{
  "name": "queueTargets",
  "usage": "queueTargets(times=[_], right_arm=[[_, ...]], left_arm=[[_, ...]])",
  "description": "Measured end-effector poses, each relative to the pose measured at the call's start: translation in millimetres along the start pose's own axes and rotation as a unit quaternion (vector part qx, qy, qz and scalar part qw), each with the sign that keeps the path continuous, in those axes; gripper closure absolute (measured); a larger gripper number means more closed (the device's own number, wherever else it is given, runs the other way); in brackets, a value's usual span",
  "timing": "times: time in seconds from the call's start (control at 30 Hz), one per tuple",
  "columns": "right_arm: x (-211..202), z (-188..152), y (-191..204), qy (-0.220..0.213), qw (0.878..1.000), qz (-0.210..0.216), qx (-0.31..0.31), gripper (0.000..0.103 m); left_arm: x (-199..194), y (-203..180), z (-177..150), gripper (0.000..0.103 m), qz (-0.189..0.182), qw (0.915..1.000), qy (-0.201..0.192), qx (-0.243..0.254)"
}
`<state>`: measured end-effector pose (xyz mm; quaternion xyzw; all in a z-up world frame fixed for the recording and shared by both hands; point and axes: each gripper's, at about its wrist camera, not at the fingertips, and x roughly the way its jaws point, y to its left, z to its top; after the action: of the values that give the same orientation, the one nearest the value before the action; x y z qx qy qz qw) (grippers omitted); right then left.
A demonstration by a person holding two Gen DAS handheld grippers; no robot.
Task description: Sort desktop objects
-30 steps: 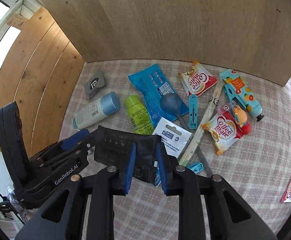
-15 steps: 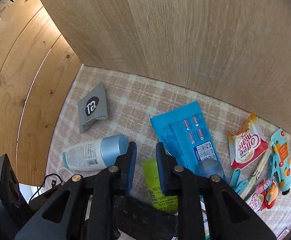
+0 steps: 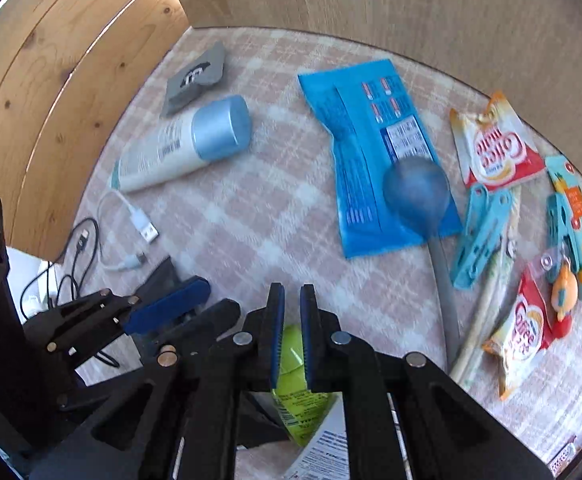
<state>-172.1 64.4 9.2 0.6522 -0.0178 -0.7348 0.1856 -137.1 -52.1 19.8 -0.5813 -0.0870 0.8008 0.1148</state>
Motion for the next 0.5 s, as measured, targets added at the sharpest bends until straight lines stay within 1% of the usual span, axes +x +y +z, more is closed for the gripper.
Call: queueTargets(times=[0.07, 0.17, 0.23, 0.33, 0.4, 0.5], right_arm=[[-6, -22, -12, 0.0, 1.0, 0.003, 0.01, 0.095], [-16, -52, -33, -0.004, 0.999, 0.002, 0.033, 0.095], [-23, -71, -45, -0.007, 0.999, -0.007, 0.038, 0.095], [-34, -98, -63, -0.008, 0.998, -0.024, 0.049, 0.095], [-42, -114, -74, -0.009, 0.998, -0.036, 0.054, 0.095], [-60, -135, -84, -0.019, 0.997, -0.04, 0.062, 0.095]], left_arm=[[-4, -14, -19, 0.083, 0.005, 0.9999, 0.001, 0.016], [-8, -25, -41, 0.083, 0.01, 0.9997, 0.003, 0.024], [-10, -32, -58, 0.083, -0.001, 0.9997, 0.01, 0.022], [-21, -39, -76, 0.083, 0.007, 0.9994, 0.012, 0.031], [-30, -40, -85, 0.083, 0.008, 0.9995, 0.006, 0.029], [-50, -33, -93, 0.083, 0.009, 0.9999, -0.011, 0.007]])
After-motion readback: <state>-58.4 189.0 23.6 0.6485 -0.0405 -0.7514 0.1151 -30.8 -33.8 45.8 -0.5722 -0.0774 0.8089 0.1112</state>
